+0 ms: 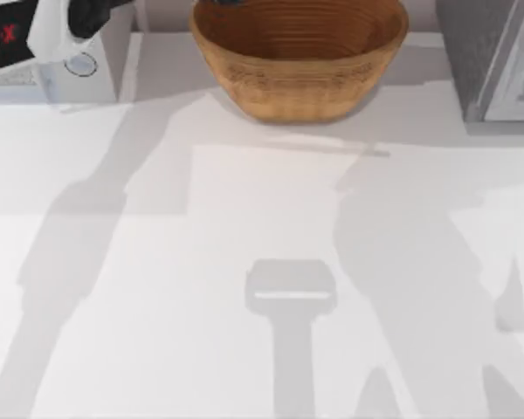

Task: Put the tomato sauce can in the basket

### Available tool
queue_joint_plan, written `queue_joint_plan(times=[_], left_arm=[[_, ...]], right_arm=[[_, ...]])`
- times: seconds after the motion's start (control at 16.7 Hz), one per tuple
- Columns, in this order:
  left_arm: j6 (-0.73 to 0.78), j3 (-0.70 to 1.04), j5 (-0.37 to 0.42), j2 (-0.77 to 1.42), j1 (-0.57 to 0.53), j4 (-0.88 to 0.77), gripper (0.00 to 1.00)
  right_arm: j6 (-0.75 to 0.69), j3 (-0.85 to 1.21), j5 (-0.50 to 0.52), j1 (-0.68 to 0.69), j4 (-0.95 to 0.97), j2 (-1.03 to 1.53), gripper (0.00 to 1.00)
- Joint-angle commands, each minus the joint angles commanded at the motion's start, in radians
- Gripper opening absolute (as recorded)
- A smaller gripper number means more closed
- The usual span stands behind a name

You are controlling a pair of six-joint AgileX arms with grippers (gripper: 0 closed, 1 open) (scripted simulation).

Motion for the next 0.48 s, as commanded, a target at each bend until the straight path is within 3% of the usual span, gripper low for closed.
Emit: queue_joint_plan(times=[0.24,0.48], left_arm=[[-0.167,-0.003,-0.061,0.021,-0.071,0.116,0.00],[-0.188,-0.004,-0.070,0.026,-0.081,0.127,0.00]], right_arm=[[0.000,0.000,0.000,0.000,0.000,0.000,1.00],[0.000,0.000,0.000,0.000,0.000,0.000,1.00]])
